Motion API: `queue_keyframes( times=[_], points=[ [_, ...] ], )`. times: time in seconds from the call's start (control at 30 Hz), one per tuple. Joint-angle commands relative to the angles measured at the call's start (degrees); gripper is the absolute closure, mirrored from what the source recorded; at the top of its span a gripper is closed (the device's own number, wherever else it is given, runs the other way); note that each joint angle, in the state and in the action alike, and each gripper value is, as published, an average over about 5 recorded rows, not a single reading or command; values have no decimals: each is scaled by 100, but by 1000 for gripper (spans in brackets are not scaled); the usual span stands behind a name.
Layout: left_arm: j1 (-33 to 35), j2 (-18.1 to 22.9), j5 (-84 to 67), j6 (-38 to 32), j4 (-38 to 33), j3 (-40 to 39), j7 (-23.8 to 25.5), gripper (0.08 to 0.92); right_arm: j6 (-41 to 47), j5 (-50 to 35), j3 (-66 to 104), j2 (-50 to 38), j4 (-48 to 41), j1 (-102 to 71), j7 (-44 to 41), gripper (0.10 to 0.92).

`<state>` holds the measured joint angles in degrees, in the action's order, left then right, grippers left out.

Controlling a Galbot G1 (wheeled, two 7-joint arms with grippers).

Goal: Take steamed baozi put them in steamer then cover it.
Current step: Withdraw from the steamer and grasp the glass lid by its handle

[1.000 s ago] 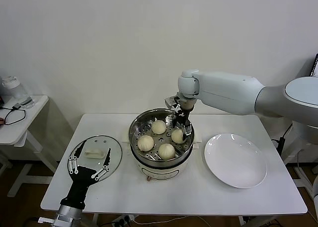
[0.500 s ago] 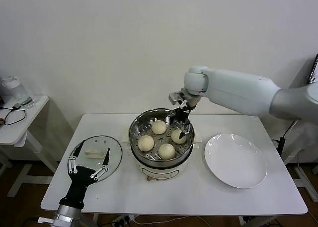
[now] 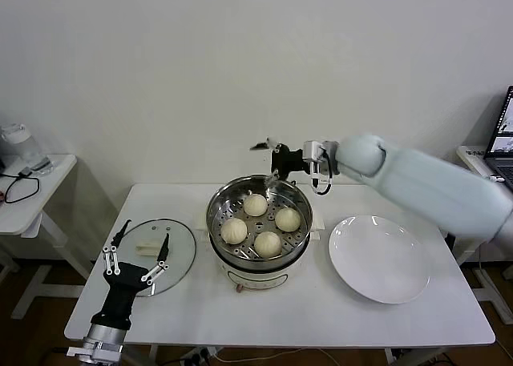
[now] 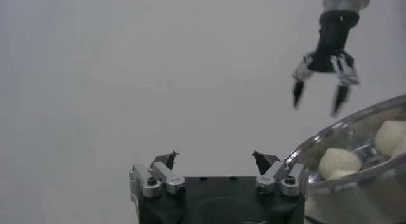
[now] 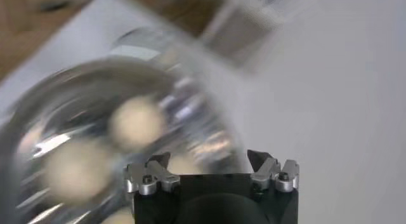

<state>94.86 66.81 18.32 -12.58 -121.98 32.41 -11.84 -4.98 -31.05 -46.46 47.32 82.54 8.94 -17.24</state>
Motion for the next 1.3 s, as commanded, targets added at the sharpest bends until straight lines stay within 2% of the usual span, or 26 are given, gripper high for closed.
queue_keyframes(
  times=[0.03, 0.17, 0.53, 0.77, 0.97, 1.3],
  points=[
    [-111, -46, 1067, 167, 130, 63, -368, 177, -827, 439, 4800, -265, 762, -4441, 3959, 203],
    [-199, -92, 1296, 44, 400, 136, -282, 177, -906, 743, 5957, 129, 942, -5724, 3903, 203],
    [-534, -258, 3452, -1, 1940, 333, -279, 177, -1202, 1320, 7726, 1323, 1154, -8019, 3249, 203],
    [-987, -213, 4617, -131, 3256, 234, -438, 177, -1324, 1540, 7734, 1839, 1215, -8478, 3071, 203],
    [-1504, -141, 5209, -371, 4002, 185, -687, 177, -1335, 1702, 7640, 2079, 1270, -8545, 3033, 203],
    [-2047, -94, 5731, -425, 4358, 192, -1150, 177, -1341, 1983, 7478, 2381, 1222, -8531, 2982, 203]
  ],
)
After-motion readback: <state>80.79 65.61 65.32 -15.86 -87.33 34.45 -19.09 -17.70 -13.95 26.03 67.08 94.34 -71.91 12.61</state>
